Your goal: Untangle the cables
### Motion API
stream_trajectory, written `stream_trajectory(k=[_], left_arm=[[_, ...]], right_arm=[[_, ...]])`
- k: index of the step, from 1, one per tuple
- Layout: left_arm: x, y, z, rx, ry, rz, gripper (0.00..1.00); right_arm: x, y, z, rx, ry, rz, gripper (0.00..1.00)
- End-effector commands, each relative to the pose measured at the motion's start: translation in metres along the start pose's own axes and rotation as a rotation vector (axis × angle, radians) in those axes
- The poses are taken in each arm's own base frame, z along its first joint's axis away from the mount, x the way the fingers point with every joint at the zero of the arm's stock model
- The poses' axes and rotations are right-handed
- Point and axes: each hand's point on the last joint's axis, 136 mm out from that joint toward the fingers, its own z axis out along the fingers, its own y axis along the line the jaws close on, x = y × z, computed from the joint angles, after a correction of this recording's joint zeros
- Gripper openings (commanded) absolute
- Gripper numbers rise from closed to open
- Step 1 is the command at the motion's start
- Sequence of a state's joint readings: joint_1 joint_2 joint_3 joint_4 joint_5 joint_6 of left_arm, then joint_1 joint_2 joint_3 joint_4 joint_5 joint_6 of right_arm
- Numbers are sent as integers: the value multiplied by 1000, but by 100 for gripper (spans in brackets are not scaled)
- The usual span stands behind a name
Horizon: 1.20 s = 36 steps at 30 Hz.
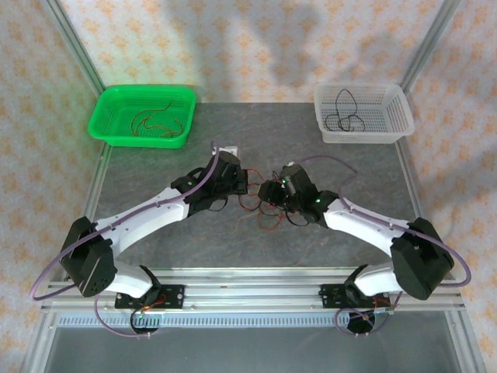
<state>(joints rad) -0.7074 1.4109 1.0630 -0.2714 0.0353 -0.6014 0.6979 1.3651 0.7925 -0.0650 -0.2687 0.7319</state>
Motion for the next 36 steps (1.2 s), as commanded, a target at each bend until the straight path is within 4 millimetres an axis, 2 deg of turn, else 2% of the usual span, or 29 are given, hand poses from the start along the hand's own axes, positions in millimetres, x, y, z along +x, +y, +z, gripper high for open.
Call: stream_trajectory(k=[1,6,11,14,26,36], left_arm=[[-18,-10,-18,17,-45,7,0],[-29,-21,-31,53,-69,32,0],[-46,-32,-53,76,-106,51,0],[-55,-37,-65,90,-126,60,0],[-67,-44,-91,123,-159,64,0],[-90,-46,-126,110,-226,85,0]], right_arm=[[-19,9,5,7,-72,13,48],[-27,-11,16,101,-125,32,47],[-38,-37,20,223,-210,46,47],[-45,-46,24,250,-238,59,46],[-64,-87,39,346,-305,116,39],[-55,-125,48,416,-284,157,34]])
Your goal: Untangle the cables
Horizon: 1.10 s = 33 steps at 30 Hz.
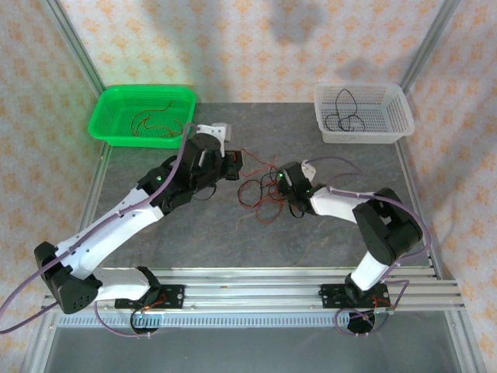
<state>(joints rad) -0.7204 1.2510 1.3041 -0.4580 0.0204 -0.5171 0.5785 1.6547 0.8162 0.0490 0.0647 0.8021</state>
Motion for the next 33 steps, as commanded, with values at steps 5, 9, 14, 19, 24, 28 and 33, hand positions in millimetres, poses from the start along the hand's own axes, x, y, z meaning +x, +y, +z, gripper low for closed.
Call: stream_trajectory(k=[5,9,14,19,24,28,33], left_arm=[[-33,-2,-35,-30,-84,46,0],[-42,-1,-43,-52,-107,61,0],[-51,0,-51,-72,-129,73,0],[-66,6,-62,-131,-167,95,0],[-86,23,-68,-270,-217,112,0],[-104,38,-64,-365,-245,118,0],[-130,65,-53,-435,-278,86,0]], right_arm=[[7,-35,8,80,-15,23,31],[11,-44,8,95,-8,24,30],[15,-52,6,107,-5,25,30],[16,-53,3,101,4,14,30],[10,-35,-12,36,17,-17,35],[1,-14,-36,-33,21,-53,43],[0,9,-69,-116,19,-106,55]])
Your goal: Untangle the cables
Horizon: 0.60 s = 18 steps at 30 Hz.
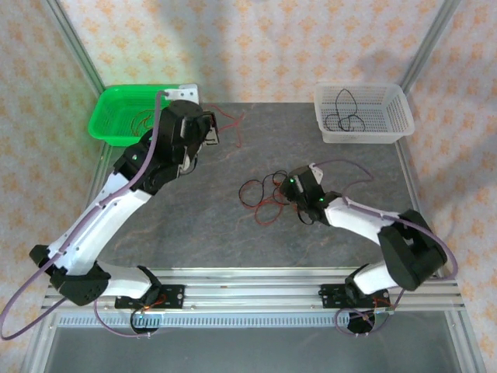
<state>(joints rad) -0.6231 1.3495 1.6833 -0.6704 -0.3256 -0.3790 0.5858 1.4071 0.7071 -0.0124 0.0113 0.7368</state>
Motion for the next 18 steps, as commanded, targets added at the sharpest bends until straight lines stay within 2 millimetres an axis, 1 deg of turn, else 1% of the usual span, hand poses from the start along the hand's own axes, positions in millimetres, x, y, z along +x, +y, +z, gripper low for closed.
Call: stream_trajectory(k=[1,5,10,13,17,18], left_arm=[[-16,25,14,-100,-23,12,0],[-33,43,35,-162,-50,-10,0],[-57,67,63,-236,-75,-19,0],[-69,86,80,-277,-87,-33,0],[-80,114,100,-323,-100,-68,0],[-82,122,105,-334,-99,-76,0]], right_arm=[[1,18,-23,-36,15,-69,57],[4,38,-45,-96,21,-118,63],[9,56,-66,-169,32,-145,64],[12,60,-73,-190,38,-146,64],[16,57,-72,-186,52,-147,64],[12,59,-79,-199,38,-143,64]])
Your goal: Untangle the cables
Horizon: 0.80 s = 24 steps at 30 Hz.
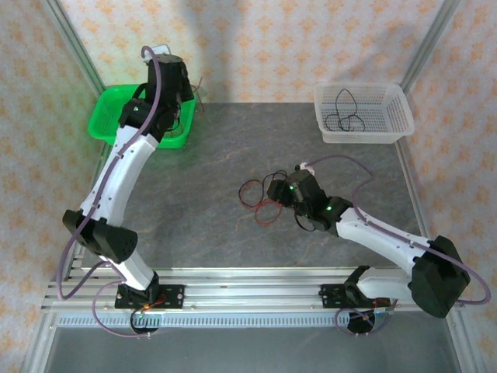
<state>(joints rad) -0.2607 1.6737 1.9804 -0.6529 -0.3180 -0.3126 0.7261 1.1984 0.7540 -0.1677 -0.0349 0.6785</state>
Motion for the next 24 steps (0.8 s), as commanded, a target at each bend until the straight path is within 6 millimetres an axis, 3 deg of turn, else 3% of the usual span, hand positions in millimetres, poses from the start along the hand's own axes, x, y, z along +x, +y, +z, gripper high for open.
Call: stream_trajectory(k=[1,5,11,16,17,24], left_arm=[[-20,13,14,-16,-40,-29,0],[-20,33,43,-51,-34,-55,0],[-5,75,95,-133,-6,-94,0],[23,109,138,-164,40,-137,0],[37,115,152,-168,63,-140,0],[88,128,194,-153,125,-155,0]], right_arm=[[-6,5,-13,-13,-14,-11,64],[-7,2,-17,-4,-22,-11,64],[-5,0,-18,-6,-20,1,64],[1,-6,-16,8,-6,7,64],[3,-8,-16,12,-5,8,64],[9,-17,-14,33,4,15,64]])
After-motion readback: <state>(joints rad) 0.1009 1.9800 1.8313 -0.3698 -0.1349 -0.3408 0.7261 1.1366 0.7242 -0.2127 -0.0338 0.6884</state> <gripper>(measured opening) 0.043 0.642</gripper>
